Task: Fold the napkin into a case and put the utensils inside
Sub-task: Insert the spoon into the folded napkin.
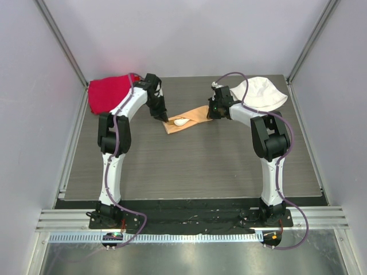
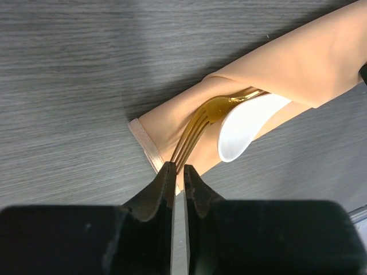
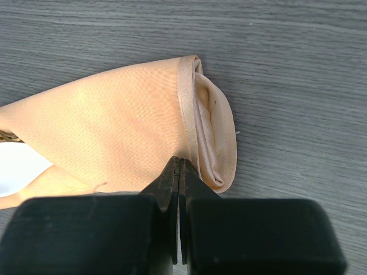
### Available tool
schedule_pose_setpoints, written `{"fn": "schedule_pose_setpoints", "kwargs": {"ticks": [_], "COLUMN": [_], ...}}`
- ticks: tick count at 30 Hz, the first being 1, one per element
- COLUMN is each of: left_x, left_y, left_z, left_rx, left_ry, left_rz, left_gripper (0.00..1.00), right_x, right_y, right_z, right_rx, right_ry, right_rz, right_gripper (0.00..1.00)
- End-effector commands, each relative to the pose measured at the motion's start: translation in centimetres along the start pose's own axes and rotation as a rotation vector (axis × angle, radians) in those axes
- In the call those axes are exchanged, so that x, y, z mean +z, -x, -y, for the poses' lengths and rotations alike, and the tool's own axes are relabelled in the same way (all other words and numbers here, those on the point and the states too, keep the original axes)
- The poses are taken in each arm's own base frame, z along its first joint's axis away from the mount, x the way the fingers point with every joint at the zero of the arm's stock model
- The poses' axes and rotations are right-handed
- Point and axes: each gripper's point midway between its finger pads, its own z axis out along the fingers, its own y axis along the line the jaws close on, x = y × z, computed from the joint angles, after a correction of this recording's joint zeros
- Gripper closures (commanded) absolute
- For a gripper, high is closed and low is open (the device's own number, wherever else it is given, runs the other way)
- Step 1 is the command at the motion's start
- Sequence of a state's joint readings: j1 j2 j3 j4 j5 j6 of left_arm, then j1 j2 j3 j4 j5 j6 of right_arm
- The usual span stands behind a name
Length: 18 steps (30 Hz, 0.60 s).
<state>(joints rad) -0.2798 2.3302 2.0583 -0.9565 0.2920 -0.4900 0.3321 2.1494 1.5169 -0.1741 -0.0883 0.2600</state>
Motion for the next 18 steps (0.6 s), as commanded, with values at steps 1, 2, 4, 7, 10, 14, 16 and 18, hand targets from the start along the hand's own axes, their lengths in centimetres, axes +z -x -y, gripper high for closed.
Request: {"fn": "schedule_pose_setpoints", "kwargs": {"ticks": [1,2,4,7,10,14,16,18], "left_x": [0.6,0.6,0.6,0.7,0.8,-1.5,-3.8,-7.0], "left_y": [1.0,1.1,1.3,1.6,2.0,2.9,3.2,3.6], "left_z": [0.4,0.6,0.7,1.1,1.2,0.4,0.2,0.6], "left_rx": [-0.002,-0.001,-0.002,-0.013,-0.021,0.002,0.013,0.024], "left_ry": [-0.034,-0.04,-0.044,-0.058,-0.052,0.021,0.047,0.053], "left_rz": [0.021,0.021,0.026,0.033,0.042,0.128,0.201,0.279], "left_gripper": [0.89,0.92,0.94,0.95,0.95,0.8,0.63,0.55], "right_x": [-0.5,-0.5,-0.5,-0.4,-0.4,-1.1,-1.7,-2.3], "right_y": [1.1,1.2,1.2,1.0,1.1,2.2,3.6,4.2], "right_z": [-0.5,-0.6,-0.5,-0.6,-0.8,-1.1,-1.6,-1.8], "right_rx": [-0.022,-0.024,-0.024,-0.023,-0.018,-0.014,-0.013,-0.011], "right_ry": [-0.003,-0.002,-0.003,-0.002,0.002,-0.002,0.001,-0.009], "right_rz": [0.021,0.024,0.022,0.017,0.019,0.047,0.073,0.069], "right_gripper": [0.99,0.99,0.99,0.99,0.99,0.99,0.99,0.99]}}
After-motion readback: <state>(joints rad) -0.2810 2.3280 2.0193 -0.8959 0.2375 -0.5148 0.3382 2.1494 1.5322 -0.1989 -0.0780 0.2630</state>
